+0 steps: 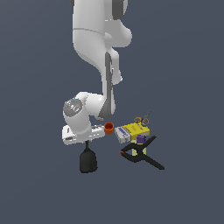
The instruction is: Pick up a designated object from a clutter of objects.
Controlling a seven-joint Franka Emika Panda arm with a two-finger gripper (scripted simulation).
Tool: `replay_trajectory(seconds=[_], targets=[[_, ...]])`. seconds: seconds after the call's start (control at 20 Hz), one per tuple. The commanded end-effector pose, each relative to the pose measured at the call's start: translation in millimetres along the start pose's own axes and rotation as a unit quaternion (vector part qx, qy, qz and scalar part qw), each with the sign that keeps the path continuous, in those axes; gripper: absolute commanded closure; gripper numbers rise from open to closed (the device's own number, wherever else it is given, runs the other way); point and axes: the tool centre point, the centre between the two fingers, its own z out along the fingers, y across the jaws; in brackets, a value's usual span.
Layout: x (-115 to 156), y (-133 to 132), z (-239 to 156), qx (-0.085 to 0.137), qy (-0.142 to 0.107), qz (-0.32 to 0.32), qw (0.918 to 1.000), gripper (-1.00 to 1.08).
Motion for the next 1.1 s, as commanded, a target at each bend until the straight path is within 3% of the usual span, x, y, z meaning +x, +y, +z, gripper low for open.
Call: replay_trajectory(seconds=[0.0, 0.45, 1.05], targets=[[-2, 2, -9, -0.001, 0.001, 0.0, 1.0, 1.08], [-20, 9, -63, 0.0, 0.001, 0.0, 1.0, 1.08], [-60, 27, -190, 0.0, 0.002, 0.001, 1.0, 1.08]])
